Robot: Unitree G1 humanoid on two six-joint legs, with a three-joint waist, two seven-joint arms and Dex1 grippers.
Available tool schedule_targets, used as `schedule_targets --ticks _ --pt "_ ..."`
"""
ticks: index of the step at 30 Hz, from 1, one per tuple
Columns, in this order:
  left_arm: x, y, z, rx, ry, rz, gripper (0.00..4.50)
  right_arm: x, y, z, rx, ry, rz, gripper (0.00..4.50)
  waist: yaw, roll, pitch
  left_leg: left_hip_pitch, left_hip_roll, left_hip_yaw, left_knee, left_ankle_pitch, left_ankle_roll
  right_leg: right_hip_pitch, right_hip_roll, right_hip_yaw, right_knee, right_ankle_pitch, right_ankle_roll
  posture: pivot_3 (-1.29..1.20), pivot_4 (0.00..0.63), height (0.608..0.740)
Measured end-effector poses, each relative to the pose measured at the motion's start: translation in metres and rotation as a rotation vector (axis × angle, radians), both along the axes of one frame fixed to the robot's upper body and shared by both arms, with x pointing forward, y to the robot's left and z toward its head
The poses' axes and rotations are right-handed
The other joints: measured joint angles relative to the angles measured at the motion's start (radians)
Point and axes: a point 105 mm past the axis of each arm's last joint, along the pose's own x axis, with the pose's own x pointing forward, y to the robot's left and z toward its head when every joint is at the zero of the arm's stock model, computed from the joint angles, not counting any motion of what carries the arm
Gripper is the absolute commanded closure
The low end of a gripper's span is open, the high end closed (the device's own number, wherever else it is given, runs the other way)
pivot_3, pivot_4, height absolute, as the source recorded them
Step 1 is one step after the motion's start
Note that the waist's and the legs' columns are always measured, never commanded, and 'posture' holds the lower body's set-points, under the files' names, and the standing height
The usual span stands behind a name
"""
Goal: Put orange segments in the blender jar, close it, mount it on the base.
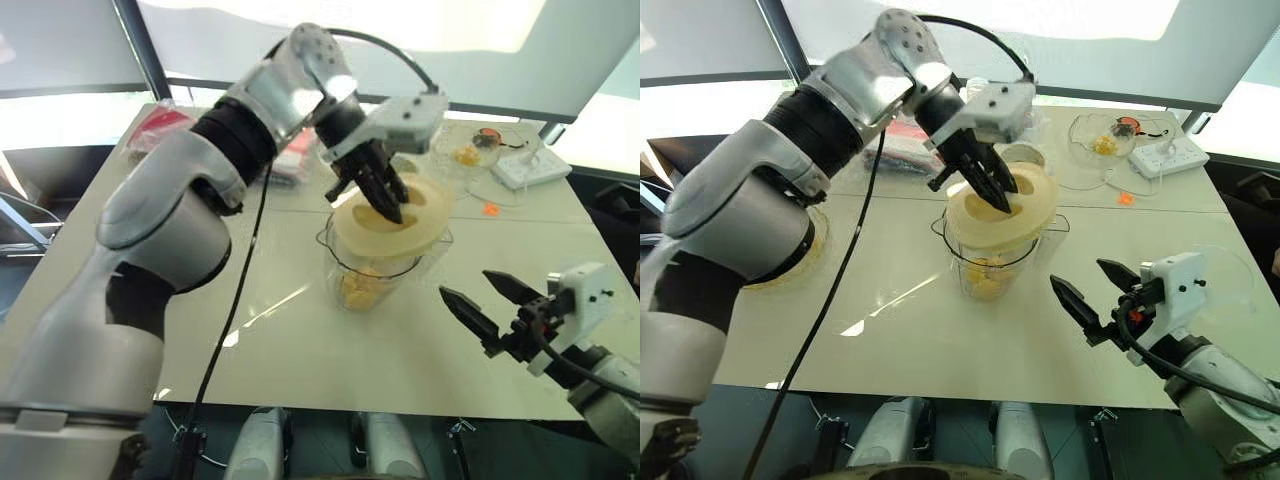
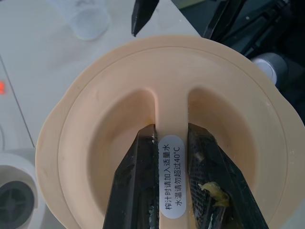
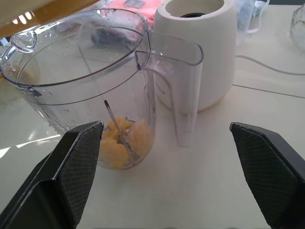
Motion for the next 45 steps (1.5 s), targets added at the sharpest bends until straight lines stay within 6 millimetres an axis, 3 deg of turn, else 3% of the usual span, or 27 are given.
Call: schedule_targets --ticks 20,33,40,43,45 --pt "0.007 -0.006 -0.032 0.184 -0.119 -0.065 4.26 0.007 0.012 -0.023 0.046 -0.012 -0.065 0.00 0.001 0.003 -0.002 0.000 0.000 -0.001 0.009 0.000 0.001 0.004 0.000 0.000 0.000 0.000 0.000 0.00 0.150 0.740" --pt "0.008 -0.002 -0.035 0.195 -0.135 -0.082 4.26 0.067 0.013 -0.038 0.018 -0.088 -0.160 0.00 -0.001 0.009 -0.007 0.000 0.000 -0.002 0.011 -0.001 0.002 0.006 0.000 0.000 0.001 0.000 -0.001 0.00 0.150 0.740" --pt "0.008 -0.001 -0.037 0.191 -0.127 -0.081 4.26 0.080 0.014 -0.054 0.016 -0.081 -0.162 0.00 -0.002 0.010 -0.008 0.000 0.000 -0.003 0.011 -0.001 0.002 0.006 0.001 0.000 0.001 0.000 -0.001 0.00 0.150 0.740" --pt "0.009 0.000 -0.038 0.183 -0.118 -0.079 4.26 0.086 0.013 -0.057 0.012 -0.091 -0.163 0.83 -0.002 0.012 -0.010 0.000 0.000 -0.003 0.011 -0.001 0.002 0.006 0.001 0.000 0.001 0.000 -0.001 0.00 0.150 0.740" --pt "0.008 0.001 -0.039 0.179 -0.109 -0.074 4.26 0.089 0.010 -0.059 0.001 -0.098 -0.168 1.81 -0.002 0.013 -0.011 0.000 0.000 -0.003 0.011 -0.001 0.002 0.006 0.001 0.000 0.001 0.000 -0.001 0.00 0.150 0.740"
